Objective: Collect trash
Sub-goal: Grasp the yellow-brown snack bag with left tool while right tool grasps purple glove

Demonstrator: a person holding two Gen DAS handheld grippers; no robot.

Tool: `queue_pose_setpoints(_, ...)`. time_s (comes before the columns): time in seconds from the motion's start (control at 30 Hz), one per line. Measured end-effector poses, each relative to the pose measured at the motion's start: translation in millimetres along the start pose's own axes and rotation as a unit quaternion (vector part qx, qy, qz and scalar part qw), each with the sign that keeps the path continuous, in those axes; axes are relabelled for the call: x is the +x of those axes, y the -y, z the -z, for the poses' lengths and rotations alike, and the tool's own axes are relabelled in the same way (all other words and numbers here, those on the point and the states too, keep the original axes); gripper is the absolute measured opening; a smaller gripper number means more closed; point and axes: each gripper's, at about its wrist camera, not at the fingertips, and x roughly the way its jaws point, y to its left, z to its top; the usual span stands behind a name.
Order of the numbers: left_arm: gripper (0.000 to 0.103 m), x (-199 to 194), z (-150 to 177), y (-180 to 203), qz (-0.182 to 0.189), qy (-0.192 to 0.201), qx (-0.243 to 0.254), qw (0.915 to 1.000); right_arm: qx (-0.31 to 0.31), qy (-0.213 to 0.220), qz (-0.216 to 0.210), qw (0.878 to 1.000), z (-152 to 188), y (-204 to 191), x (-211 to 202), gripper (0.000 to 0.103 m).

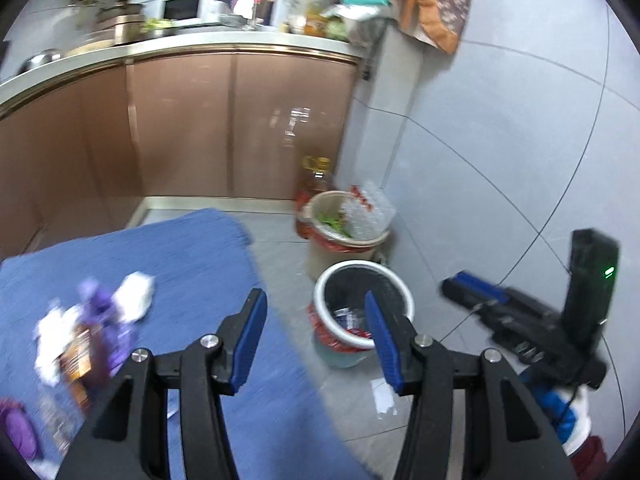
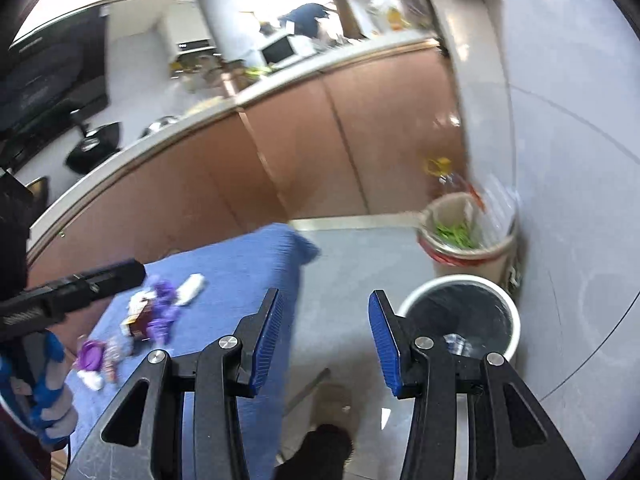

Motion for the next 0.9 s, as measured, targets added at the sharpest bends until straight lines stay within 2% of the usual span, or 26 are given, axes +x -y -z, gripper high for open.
queue_pose_setpoints(0.2,0.049,-59,37,-60,-0.042,0.008,-0.044,0.9981,-0.051,0.005,-0.036,0.998,0,-64,-29,0.044)
queue_pose_setpoints(0.4,0.049,-73,70,-135,-0.099,-0.019,-0.087,0.9911,-0.082,-0.016,-0.073,0.994,8,-108,-18,0.044)
queue_pose_setpoints(0.5,0.049,-69,79,-167,-0.118,-0.036,-0.109,0.9864,-0.093,-0.037,-0.089,0.991,16,-124,2,0.044)
queue_pose_setpoints(0.63,0.050,-49,82,-192,-0.111,-0.058,-0.136,0.9827,-0.116,-0.078,-0.113,0.984,34,-150,39,0.044)
queue_pose_setpoints(0.9,0.050,3,67,-199,-0.103,-0.080,-0.137,0.9819,-0.151,-0.150,-0.148,0.966,65,-186,110,0.044)
